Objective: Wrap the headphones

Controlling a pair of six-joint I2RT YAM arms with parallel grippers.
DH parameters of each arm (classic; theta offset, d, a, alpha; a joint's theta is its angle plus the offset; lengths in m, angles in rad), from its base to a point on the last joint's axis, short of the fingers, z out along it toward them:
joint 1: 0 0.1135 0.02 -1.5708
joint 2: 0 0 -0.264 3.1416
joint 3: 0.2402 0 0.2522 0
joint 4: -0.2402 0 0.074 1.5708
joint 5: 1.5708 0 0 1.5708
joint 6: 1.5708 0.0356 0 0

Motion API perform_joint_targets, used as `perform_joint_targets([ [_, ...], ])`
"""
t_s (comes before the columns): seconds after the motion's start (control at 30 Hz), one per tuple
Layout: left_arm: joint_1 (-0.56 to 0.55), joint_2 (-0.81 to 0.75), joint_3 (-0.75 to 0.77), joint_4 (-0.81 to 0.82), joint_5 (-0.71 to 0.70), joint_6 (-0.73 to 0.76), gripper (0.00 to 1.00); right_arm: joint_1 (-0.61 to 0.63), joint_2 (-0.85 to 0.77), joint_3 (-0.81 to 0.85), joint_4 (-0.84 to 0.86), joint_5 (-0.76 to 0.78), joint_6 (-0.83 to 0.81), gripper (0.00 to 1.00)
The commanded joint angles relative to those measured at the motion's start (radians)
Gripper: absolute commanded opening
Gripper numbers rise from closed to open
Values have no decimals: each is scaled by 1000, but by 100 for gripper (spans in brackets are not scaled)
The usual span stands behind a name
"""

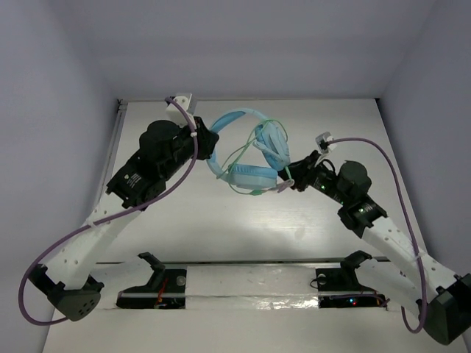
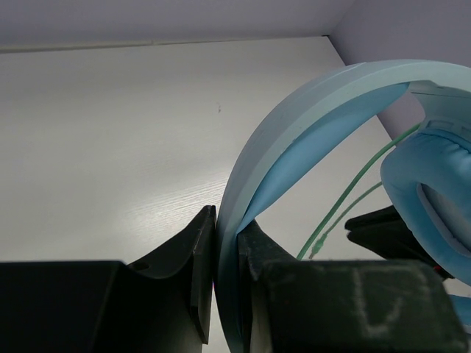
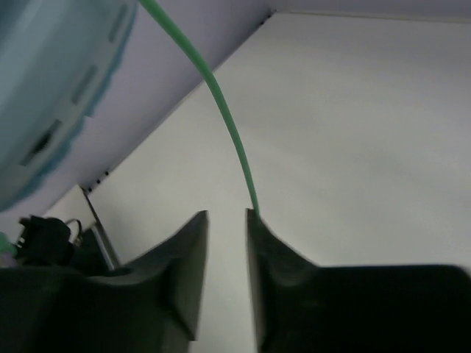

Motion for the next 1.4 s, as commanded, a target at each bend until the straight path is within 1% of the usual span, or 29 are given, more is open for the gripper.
perform_joint_targets([
  [0.0,-6,-5,60,152,15,-63,0,0,-51,-16,29,111,15,32],
  [0.03,-6,-4,60,155,20,-66,0,0,-26,-8,25,120,13,43],
  [0.1,-6,-1,60,155,30,-72,0,0,2,6,35,156,12,49],
  [0.13,-6,-1,63,153,32,-72,0,0,13,10,45,165,7,51],
  [0.17,-6,1,66,150,33,-72,0,0,39,20,39,201,4,51],
  [0.3,-6,-7,73,130,30,-66,0,0,79,49,39,238,-26,52],
  [0.4,-6,-8,73,135,43,-66,0,0,120,53,74,189,-23,52],
  [0.53,-6,-5,76,133,49,-64,0,0,165,55,108,172,-19,50],
  [0.67,-6,-1,67,143,47,-69,0,0,212,53,151,87,4,49],
  [0.7,-6,-1,63,152,46,-74,0,0,225,47,173,77,19,48],
  [0.77,-6,-11,44,172,31,-90,0,0,248,32,225,59,39,38],
  [0.8,-6,-13,36,196,18,-98,0,0,249,-2,262,48,77,30],
  [0.83,-6,-16,27,213,6,-107,0,0,252,-23,298,39,101,17],
  [0.9,-6,-22,-16,279,-34,-149,0,0,266,-54,385,22,174,7],
  [0.93,-6,-22,-36,303,-43,-167,0,12,274,-74,398,30,184,7],
  [0.97,-6,-24,-74,325,-77,-187,0,12,290,-82,413,69,194,6],
  [1.0,-6,-27,-100,403,-98,-231,0,35,301,-89,428,80,217,5],
  [1.03,-6,-31,-131,441,-118,-253,0,35,312,-97,440,85,228,3],
  [1.1,-6,-24,-199,523,-190,-302,0,64,347,-109,470,134,275,2],
  [1.13,-6,-12,-235,550,-253,-313,0,88,361,-108,486,152,286,2],
  [1.2,-6,4,-274,624,-311,-339,0,118,384,-105,494,197,358,2],
  [1.23,-6,13,-292,646,-347,-356,0,153,407,-106,511,205,378,3],
  [1.27,-6,22,-332,669,-408,-373,0,174,418,-106,528,241,398,4],
  [1.3,-6,42,-352,720,-430,-385,0,197,427,-102,542,279,455,5],
  [1.37,-6,67,-392,756,-492,-420,0,249,471,-99,586,301,492,7],
])
